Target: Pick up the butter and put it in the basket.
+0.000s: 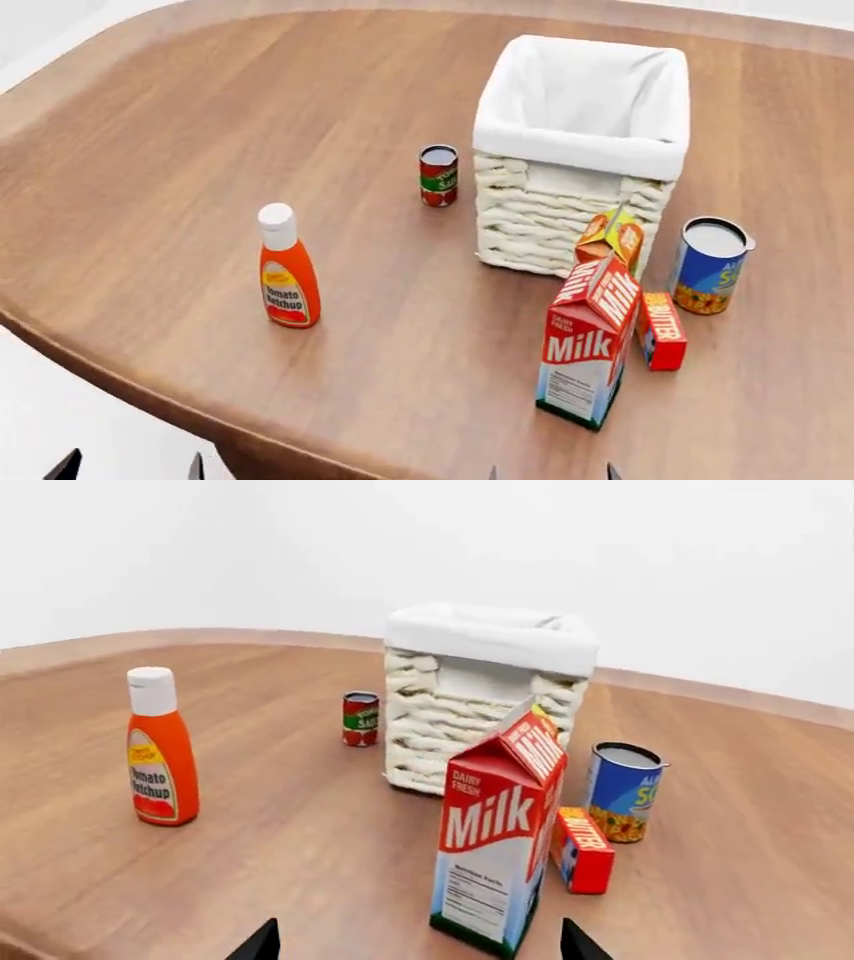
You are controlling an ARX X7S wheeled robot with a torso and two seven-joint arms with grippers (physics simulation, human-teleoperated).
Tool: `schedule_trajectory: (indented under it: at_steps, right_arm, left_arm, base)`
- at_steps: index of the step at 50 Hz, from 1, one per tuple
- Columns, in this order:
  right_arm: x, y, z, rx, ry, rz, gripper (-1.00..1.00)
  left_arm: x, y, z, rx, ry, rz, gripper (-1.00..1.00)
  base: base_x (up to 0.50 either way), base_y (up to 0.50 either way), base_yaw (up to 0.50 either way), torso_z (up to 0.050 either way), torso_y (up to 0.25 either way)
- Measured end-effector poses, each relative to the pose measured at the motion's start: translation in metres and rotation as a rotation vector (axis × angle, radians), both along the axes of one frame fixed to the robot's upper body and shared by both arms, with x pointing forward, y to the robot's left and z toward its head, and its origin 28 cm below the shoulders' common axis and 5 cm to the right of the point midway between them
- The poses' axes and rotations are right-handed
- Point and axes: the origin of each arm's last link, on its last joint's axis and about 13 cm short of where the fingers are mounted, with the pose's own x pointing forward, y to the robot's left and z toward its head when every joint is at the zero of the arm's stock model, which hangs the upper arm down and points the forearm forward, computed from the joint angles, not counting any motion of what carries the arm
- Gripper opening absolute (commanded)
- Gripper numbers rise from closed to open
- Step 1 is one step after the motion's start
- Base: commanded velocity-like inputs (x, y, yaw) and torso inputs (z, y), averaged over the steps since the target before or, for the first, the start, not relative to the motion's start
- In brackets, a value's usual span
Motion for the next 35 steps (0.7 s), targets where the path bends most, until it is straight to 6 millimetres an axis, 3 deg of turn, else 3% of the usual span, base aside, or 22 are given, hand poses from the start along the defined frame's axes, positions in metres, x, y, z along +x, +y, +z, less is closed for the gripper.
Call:
schedule_trajectory:
  at_steps: [6, 35]
  right_arm:
    - [-0.003, 0.000, 0.005, -0.007, -0.012, -0.003, 1.00]
    - [-0.009, -0.001, 0.015, 0.011, -0.064, 0.011, 1.00]
  left_arm:
    - [-0.001, 0.001, 0.002, 0.000, -0.003, 0.001, 1.00]
    - [-0.004, 0.003, 0.005, -0.007, -0.011, -0.010, 1.00]
  base:
    - [0.02, -0.08, 0.00, 0.000, 0.000]
    - [0.14, -0.48, 0.00, 0.000, 0.000]
